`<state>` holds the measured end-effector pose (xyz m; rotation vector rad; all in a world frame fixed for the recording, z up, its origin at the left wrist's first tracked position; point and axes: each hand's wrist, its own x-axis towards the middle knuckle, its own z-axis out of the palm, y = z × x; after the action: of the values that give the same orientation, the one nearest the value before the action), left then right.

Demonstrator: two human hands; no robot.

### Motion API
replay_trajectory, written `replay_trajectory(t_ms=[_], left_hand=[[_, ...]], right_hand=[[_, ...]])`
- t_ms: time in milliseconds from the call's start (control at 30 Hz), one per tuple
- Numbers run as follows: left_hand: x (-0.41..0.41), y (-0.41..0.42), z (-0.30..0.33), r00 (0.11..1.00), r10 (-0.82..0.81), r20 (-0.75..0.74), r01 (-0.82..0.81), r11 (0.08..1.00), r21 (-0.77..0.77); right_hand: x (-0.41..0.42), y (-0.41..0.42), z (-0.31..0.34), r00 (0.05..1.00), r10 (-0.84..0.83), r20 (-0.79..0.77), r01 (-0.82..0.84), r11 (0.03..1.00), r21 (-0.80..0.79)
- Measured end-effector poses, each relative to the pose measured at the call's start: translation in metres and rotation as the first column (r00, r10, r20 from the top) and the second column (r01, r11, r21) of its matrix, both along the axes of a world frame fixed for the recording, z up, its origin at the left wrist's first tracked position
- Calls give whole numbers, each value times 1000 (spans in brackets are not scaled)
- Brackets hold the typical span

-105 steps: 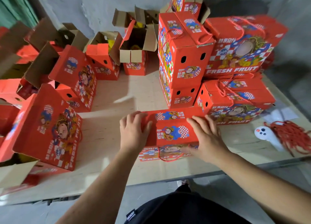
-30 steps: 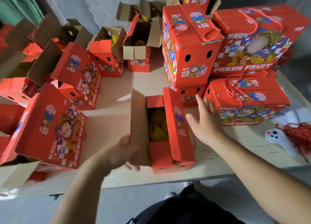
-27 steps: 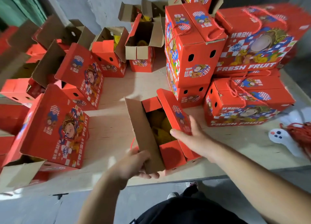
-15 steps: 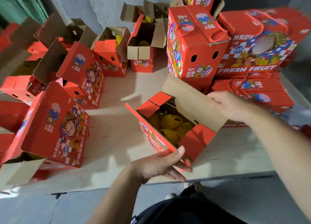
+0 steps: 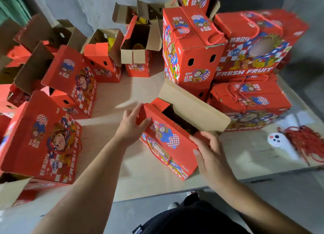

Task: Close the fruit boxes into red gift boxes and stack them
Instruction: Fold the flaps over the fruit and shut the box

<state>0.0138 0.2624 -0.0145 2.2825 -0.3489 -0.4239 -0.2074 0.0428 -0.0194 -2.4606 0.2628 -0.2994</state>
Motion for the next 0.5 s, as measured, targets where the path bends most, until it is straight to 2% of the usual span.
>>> replay_trajectory(t_ms=[67, 167, 267, 367, 433, 500], left_hand=[[-5, -2, -10, 996, 75, 56, -81, 990, 118], [-30, 1, -12, 989, 105, 108, -126, 969, 212], [-60, 10, -11, 977, 45, 210, -109, 947, 303], [-92, 21, -8, 958, 18, 285, -108, 947, 304], [-111, 26, -8, 954, 31, 300, -128, 942, 311], [-127, 24, -9, 921, 8, 389, -156, 924, 350]], right_hand=[[8, -8, -8, 1000, -28, 1, 28, 988, -150], [19, -22, -12, 999, 36, 2, -34, 967, -253], [32, -43, -10, 996, 87, 18, -78, 952, -296], [39, -67, -8, 971, 237, 30, -219, 931, -291], [44, -82, -5, 952, 306, -9, -297, 917, -267], [49, -92, -3, 941, 332, -59, -335, 898, -286]])
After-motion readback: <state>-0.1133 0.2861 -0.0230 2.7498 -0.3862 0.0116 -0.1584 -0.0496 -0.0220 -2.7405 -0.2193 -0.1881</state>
